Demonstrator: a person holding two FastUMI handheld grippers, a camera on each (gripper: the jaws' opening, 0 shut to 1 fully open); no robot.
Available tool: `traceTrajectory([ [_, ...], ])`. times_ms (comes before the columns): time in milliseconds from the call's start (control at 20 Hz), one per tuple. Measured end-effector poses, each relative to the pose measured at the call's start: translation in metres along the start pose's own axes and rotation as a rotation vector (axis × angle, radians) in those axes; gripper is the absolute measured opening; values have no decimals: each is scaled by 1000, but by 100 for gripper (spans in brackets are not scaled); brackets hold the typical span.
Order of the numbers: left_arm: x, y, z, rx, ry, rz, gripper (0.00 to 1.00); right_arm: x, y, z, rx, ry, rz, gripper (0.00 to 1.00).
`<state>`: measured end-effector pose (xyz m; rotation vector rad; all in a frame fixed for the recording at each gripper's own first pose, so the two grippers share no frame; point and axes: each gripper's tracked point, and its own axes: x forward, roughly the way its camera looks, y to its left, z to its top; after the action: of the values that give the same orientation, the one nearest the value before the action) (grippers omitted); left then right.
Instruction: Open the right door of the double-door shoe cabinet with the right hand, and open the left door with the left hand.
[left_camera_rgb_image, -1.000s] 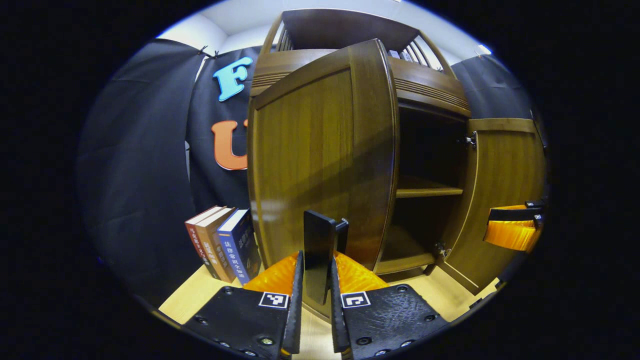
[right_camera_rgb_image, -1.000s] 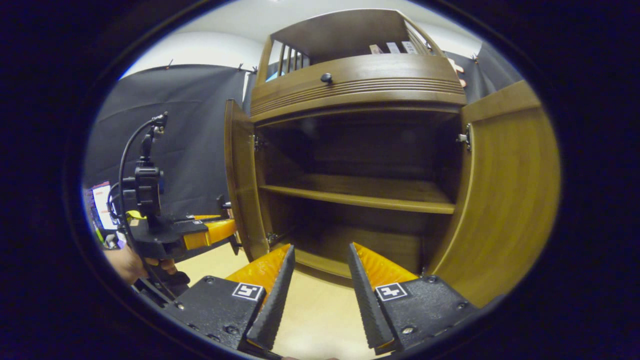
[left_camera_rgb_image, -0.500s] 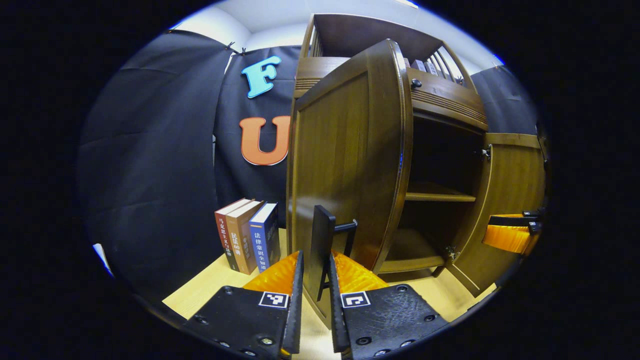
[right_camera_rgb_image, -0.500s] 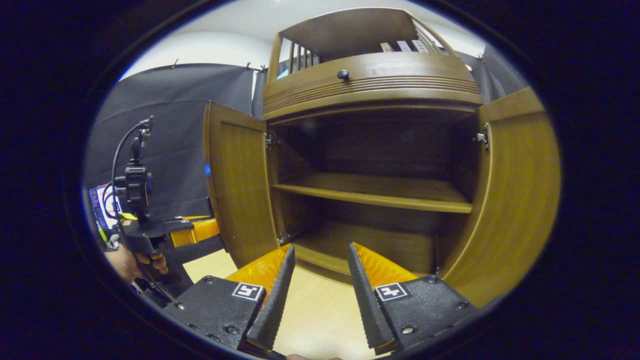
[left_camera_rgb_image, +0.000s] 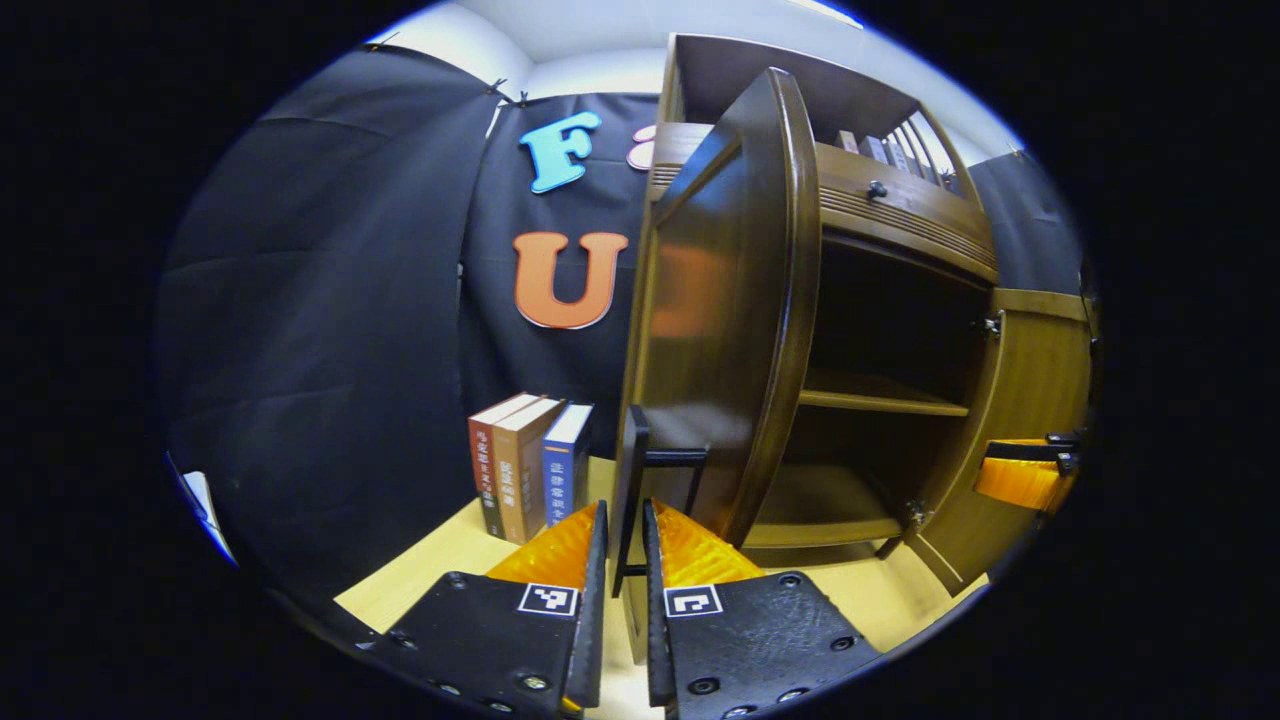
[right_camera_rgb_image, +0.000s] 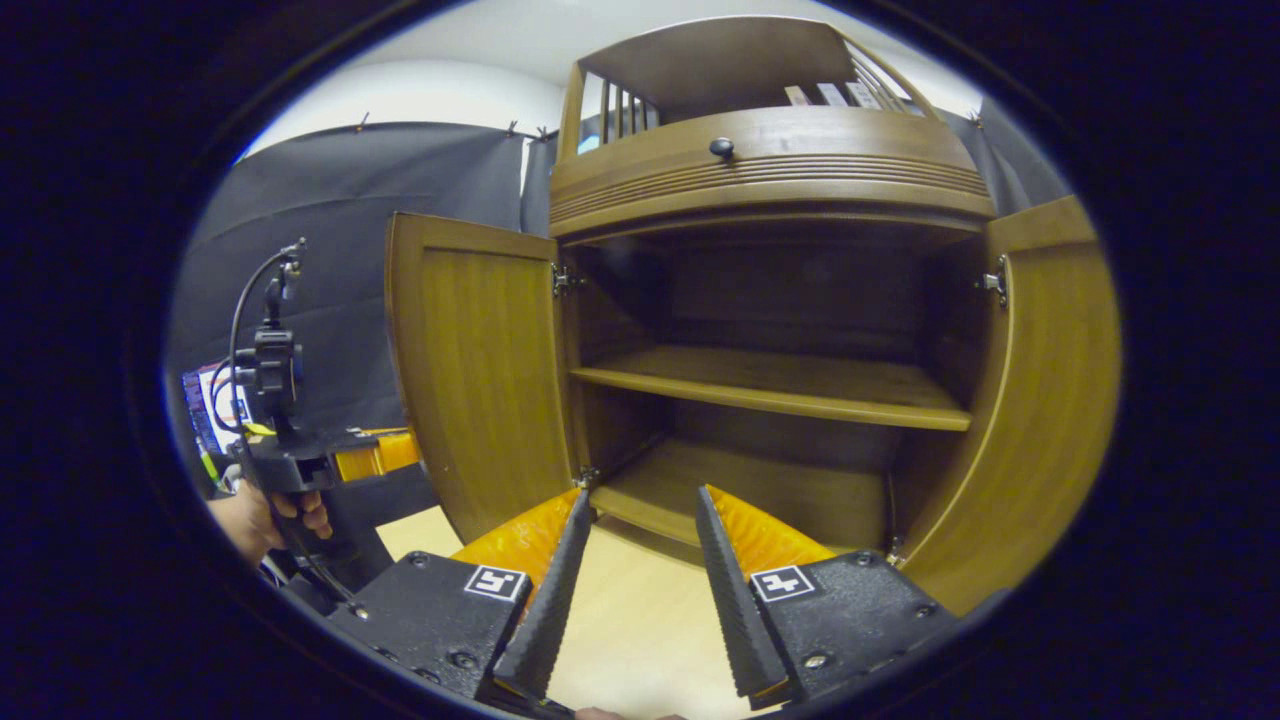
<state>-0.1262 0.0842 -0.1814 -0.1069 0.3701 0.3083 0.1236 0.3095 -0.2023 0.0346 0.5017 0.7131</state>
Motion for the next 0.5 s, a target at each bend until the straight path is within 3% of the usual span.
traceTrajectory([
  [100, -1, 14, -2, -12, 7, 19, 18, -2, -3, -2, -1, 6, -1, 68],
  [500, 1, 40, 1, 26, -15, -55, 18, 4, -2, -2, -13, 15, -13, 68],
])
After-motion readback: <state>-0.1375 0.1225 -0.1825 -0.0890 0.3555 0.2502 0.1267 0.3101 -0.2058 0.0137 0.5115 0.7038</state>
